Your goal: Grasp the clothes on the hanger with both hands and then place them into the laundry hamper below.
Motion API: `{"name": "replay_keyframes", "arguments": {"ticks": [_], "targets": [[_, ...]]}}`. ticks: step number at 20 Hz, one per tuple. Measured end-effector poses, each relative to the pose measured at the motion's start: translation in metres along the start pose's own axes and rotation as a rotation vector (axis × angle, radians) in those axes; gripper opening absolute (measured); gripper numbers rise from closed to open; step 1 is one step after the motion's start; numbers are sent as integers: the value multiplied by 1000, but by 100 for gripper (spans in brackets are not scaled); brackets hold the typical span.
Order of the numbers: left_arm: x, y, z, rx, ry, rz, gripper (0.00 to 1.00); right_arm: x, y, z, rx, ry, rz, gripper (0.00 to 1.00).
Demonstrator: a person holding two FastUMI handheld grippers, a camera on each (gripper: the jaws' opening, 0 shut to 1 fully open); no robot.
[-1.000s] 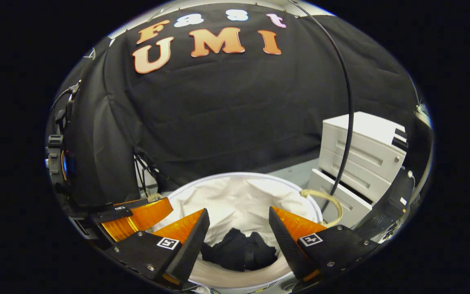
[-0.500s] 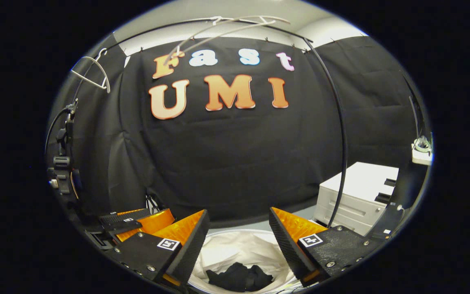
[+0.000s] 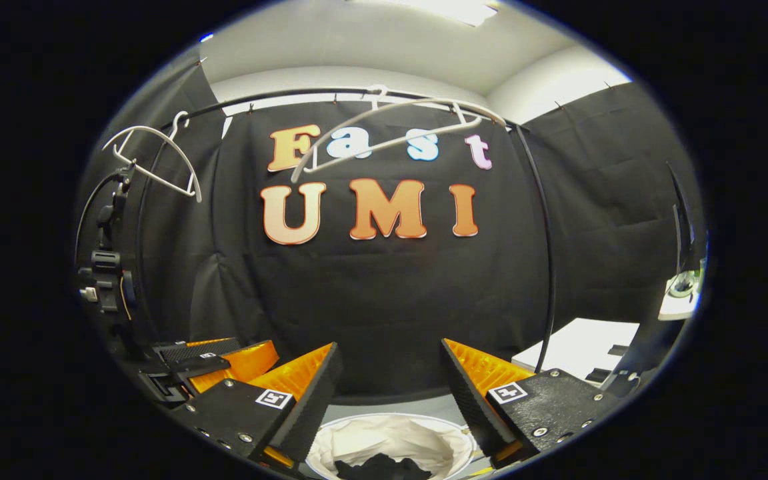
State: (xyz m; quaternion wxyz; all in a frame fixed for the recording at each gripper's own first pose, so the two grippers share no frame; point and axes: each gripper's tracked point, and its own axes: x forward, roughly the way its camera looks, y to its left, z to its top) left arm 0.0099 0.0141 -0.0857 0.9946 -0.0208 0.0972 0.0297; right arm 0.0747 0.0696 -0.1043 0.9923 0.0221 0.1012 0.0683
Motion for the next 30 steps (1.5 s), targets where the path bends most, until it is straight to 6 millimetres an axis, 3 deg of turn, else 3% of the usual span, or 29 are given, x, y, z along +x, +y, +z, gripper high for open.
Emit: {"name": "replay_keyframes", "arguments": {"ticks": [5, 10, 11, 14, 21, 30], "targets": [[-16, -9, 45, 42, -70, 3, 94, -14, 5, 42, -17, -56, -4, 91], [-24, -13, 72, 23, -96, -14, 95, -26, 2, 58, 52, -65, 14, 92], [-24, -12, 76, 27, -102, -9, 90, -30, 0, 59, 64, -71, 12, 91], [-28, -15, 81, 44, -113, -11, 95, -37, -14, 63, 57, -84, -13, 91], [-38, -22, 91, 36, -134, -32, 97, -51, -29, 74, 71, -116, -37, 91], [-36, -21, 91, 25, -138, -29, 97, -53, -29, 73, 56, -127, -38, 91]]}}
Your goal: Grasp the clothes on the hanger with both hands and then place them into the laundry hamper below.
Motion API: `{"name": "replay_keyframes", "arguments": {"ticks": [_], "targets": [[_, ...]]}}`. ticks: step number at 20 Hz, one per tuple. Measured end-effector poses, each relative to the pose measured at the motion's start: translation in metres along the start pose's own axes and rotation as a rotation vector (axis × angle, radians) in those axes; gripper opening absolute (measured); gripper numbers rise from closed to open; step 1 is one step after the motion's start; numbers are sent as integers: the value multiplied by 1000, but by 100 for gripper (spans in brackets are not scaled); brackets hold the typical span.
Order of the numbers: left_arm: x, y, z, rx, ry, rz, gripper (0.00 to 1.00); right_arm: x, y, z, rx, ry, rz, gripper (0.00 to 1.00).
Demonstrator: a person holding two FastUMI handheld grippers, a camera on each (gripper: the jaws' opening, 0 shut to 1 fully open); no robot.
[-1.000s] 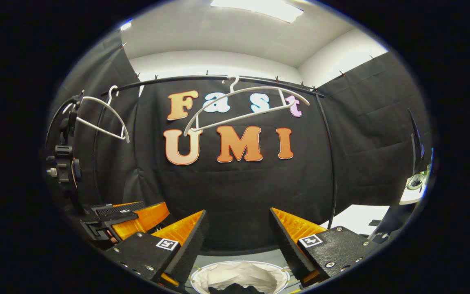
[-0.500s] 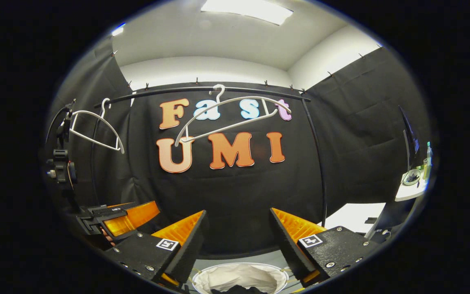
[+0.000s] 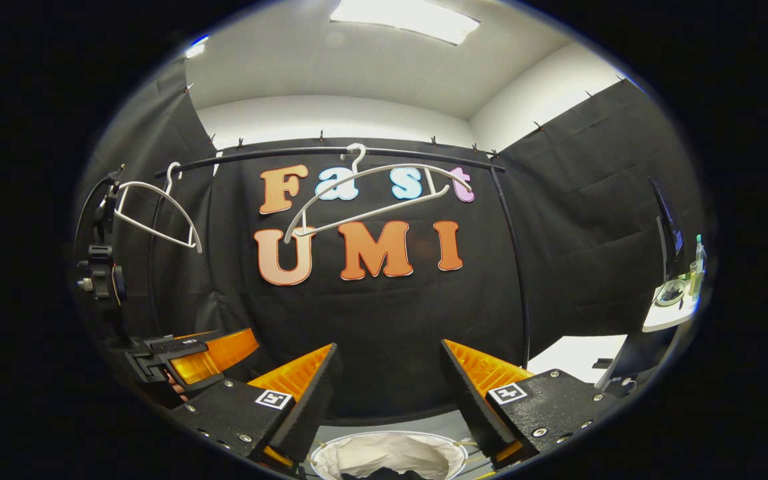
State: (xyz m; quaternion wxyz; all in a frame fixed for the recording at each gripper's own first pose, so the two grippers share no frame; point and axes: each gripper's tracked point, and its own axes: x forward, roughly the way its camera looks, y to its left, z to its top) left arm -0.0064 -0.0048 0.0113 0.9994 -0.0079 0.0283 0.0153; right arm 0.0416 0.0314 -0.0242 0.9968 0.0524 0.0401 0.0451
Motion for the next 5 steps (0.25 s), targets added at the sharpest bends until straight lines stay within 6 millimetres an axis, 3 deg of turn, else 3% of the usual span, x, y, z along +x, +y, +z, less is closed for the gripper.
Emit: {"name": "replay_keyframes", "arguments": {"ticks": [5], "targets": [[-2, 2, -2, 7, -4, 6, 94, 2, 4, -2, 10, 2, 6, 92]]}}
